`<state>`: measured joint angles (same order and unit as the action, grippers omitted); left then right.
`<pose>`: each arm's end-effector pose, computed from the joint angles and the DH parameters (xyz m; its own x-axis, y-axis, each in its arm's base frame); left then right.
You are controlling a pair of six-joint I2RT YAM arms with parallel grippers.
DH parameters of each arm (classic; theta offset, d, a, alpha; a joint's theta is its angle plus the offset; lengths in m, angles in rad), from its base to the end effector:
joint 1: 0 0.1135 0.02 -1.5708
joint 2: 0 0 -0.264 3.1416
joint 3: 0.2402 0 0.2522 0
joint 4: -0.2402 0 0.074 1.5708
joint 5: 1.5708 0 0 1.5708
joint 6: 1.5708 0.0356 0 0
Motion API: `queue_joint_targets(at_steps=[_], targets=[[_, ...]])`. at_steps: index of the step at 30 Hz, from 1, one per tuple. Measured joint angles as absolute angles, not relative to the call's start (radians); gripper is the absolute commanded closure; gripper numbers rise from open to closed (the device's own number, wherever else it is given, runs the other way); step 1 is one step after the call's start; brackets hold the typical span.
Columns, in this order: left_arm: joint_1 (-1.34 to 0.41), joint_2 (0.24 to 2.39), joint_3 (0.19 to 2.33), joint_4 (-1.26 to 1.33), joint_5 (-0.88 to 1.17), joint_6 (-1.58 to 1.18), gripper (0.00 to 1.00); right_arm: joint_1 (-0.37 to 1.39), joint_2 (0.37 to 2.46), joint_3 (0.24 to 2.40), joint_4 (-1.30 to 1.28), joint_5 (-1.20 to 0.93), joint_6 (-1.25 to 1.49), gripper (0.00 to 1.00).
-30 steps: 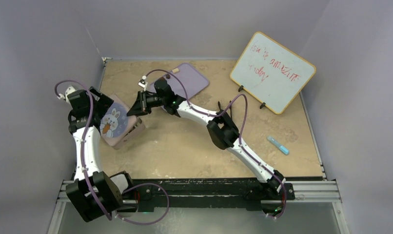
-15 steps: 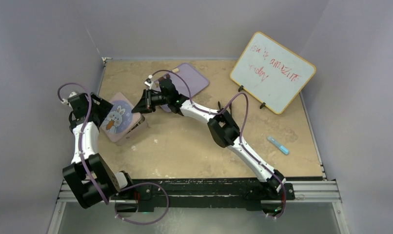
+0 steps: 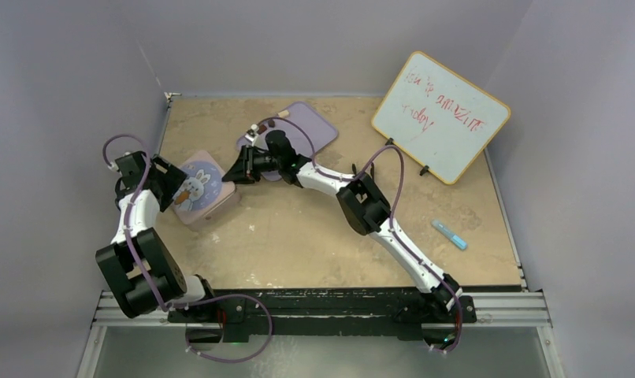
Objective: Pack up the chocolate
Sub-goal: Close the box lid on the packing box.
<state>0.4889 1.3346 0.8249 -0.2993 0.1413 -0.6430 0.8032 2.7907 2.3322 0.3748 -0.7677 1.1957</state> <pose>0.2467 0.1255 0.2240 -0.2839 -0.8234 -0.4913 -0.6865 0.5323 -0.4954 0.4082 0.4586 0.1413 -0.9502 -0.0205 -0.3111 -0.3117 0.0566 0.9485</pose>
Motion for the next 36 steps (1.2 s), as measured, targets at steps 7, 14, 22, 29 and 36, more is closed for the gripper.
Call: queue_joint_targets(at_steps=[7, 14, 22, 29, 36], targets=[[0.489, 1.377, 0.833, -0.276, 0.177, -0.641, 0.26, 0.767, 2.725, 2.255, 0.360, -0.748, 1.140, 0.50], [0.489, 1.394, 0.854, -0.277, 0.188, -0.633, 0.27, 0.741, 2.674, 2.232, 0.261, -0.699, 1.018, 0.42], [0.489, 1.394, 0.887, -0.296, 0.205, -0.635, 0.18, 0.751, 2.593, 2.183, 0.118, -0.636, 0.853, 0.29], [0.489, 1.369, 0.902, -0.368, 0.113, -0.636, 0.13, 0.786, 2.553, 2.184, 0.050, -0.591, 0.744, 0.32], [0.489, 1.346, 0.868, -0.388, 0.110, -0.667, 0.17, 0.813, 2.553, 2.186, -0.022, -0.566, 0.686, 0.43]])
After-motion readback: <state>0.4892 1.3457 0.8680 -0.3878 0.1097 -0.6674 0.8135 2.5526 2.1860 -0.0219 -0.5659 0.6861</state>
